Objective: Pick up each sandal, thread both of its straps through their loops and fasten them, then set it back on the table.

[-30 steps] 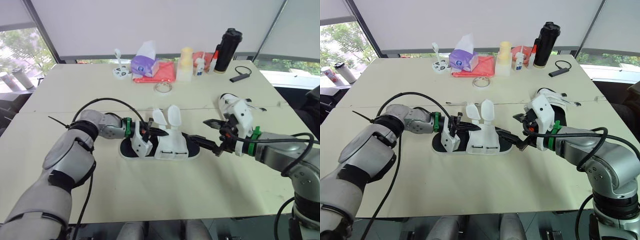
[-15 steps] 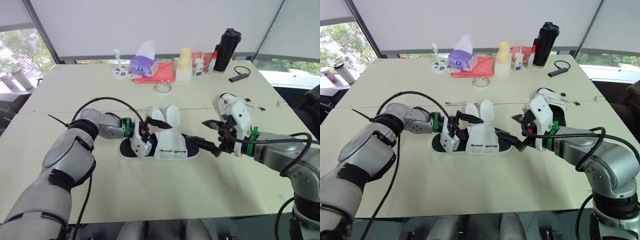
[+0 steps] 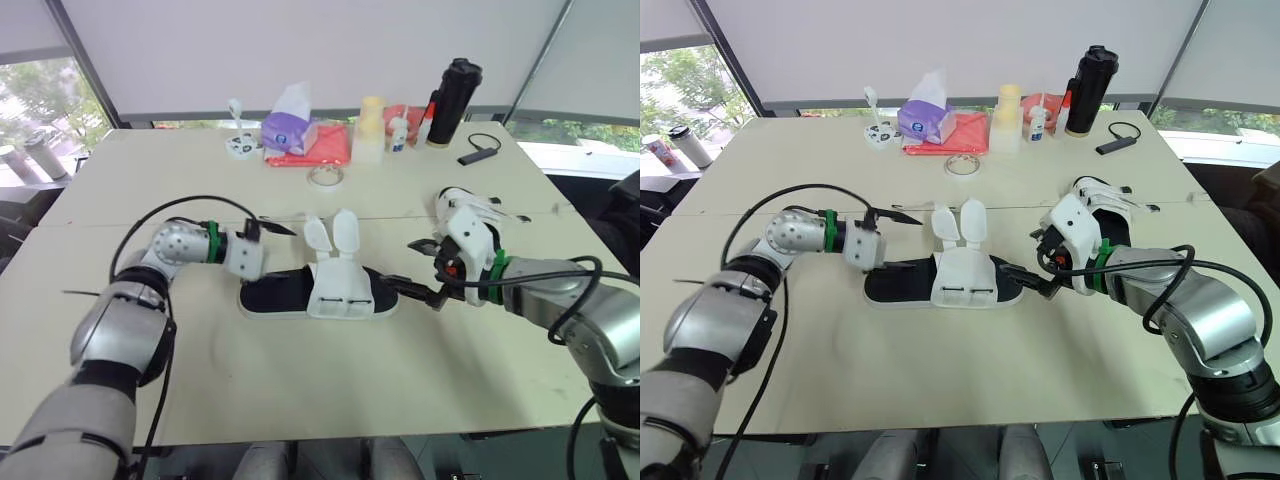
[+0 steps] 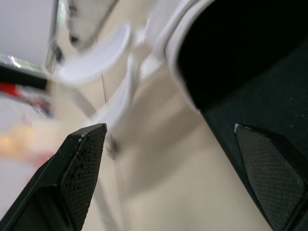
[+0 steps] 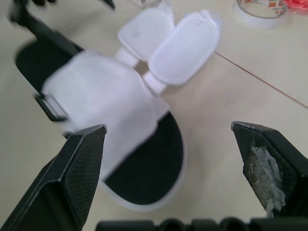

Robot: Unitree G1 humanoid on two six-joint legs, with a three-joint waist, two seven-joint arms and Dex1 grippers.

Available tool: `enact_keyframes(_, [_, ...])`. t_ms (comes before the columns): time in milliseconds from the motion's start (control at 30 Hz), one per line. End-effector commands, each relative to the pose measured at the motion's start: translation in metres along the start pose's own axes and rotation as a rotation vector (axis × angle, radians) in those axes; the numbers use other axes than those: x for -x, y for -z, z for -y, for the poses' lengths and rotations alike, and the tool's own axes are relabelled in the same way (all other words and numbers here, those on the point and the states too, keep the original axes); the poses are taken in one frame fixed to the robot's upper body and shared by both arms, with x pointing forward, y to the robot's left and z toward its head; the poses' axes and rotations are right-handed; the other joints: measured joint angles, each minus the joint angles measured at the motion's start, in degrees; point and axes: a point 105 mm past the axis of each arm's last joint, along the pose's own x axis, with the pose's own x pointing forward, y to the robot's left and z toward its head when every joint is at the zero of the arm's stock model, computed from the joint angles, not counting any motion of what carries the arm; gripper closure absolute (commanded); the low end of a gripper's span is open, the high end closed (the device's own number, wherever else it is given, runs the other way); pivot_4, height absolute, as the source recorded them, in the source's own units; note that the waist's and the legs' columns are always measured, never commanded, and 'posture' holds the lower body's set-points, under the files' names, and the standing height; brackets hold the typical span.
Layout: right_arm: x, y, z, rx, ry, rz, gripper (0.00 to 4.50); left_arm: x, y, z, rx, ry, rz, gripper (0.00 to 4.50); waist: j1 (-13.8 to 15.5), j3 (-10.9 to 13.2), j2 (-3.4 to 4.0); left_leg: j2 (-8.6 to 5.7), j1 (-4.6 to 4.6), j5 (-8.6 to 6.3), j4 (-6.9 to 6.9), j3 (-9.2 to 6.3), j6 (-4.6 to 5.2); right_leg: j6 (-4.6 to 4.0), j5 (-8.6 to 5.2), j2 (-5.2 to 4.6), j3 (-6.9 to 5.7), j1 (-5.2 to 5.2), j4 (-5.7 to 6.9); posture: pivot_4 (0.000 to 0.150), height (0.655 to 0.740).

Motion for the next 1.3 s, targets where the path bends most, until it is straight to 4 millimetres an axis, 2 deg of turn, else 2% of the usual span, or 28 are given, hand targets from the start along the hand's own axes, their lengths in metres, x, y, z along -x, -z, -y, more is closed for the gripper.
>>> enact_keyframes(33, [-0.002,-0.001,0.008,0.094,0.008,0.005,0.00,0.022,-0.014,-0.013,0.319,-0.016,0.171,0.06,-0.8,0.0,0.01,0.03,-0.01,0.00,0.03,-0.04,0.00,0.00,0.00,0.01,0.00,-0.01,0.02,0.150,0.7296])
enact_keyframes(133, [-0.008,0.000,0.009,0.115,-0.013,0.012,0.00,0.031,-0.020,-0.003,0.472,0.004,0.220,0.06,-1.6,0.0,0.02,0.04,0.00,-0.04,0.02,-0.07,0.06,0.00,-0.01,0.03,0.01,-0.01,0.07,0.150,0.7296])
enact_keyframes(333, [-0.014,-0.001,0.011,0.141,-0.045,0.022,0.00,0.041,-0.048,-0.004,0.682,-0.032,0.333,0.06,-1.3,0.0,0.02,0.08,0.00,-0.06,0.09,-0.12,0.10,-0.01,0.00,0.05,0.03,0.00,0.11,0.150,0.7296])
enact_keyframes(533, [-0.020,0.000,0.010,0.170,-0.076,0.023,0.00,0.045,-0.055,-0.006,0.716,-0.092,0.340,0.06,-0.8,0.0,0.03,0.09,0.03,-0.07,0.15,-0.13,0.08,-0.02,0.00,0.04,0.03,0.07,0.07,0.150,0.7296])
enact_keyframes(600, [-0.023,0.000,0.009,0.180,-0.089,0.027,0.56,0.046,-0.056,-0.007,0.727,-0.121,0.341,0.00,-0.8,0.0,0.03,0.09,0.03,-0.08,0.14,-0.13,0.08,-0.02,0.00,0.03,0.04,0.07,0.05,0.150,0.7296])
enact_keyframes(667, [-0.027,0.002,0.006,0.189,-0.108,0.025,1.31,0.048,-0.052,-0.008,0.741,-0.163,0.326,0.00,-0.9,0.0,0.03,0.09,0.03,-0.08,0.12,-0.12,0.08,-0.03,0.00,0.04,0.04,0.04,0.05,0.150,0.7296])
enact_keyframes(867, [-0.036,0.011,-0.001,0.197,-0.148,0.022,4.45,0.048,-0.040,-0.009,0.774,-0.245,0.292,0.00,-0.8,0.0,0.04,0.07,0.03,-0.08,0.11,-0.13,0.07,-0.03,0.00,0.03,0.08,0.02,0.03,0.150,0.7296])
enact_keyframes(1067, [-0.042,0.016,-0.006,0.202,-0.184,0.021,4.45,0.046,-0.030,-0.016,0.810,-0.335,0.267,0.00,-0.6,0.0,0.04,0.07,0.02,-0.08,0.12,-0.12,0.07,-0.04,0.01,0.02,0.08,0.03,0.02,0.150,0.7296])
enact_keyframes(1300, [-0.051,0.031,-0.017,0.174,-0.262,-0.017,4.45,0.041,-0.030,-0.018,0.821,-0.356,0.283,0.00,-0.7,0.0,0.04,0.04,0.02,-0.08,0.11,-0.12,0.06,-0.04,0.01,0.02,0.08,0.02,0.02,0.150,0.7296])
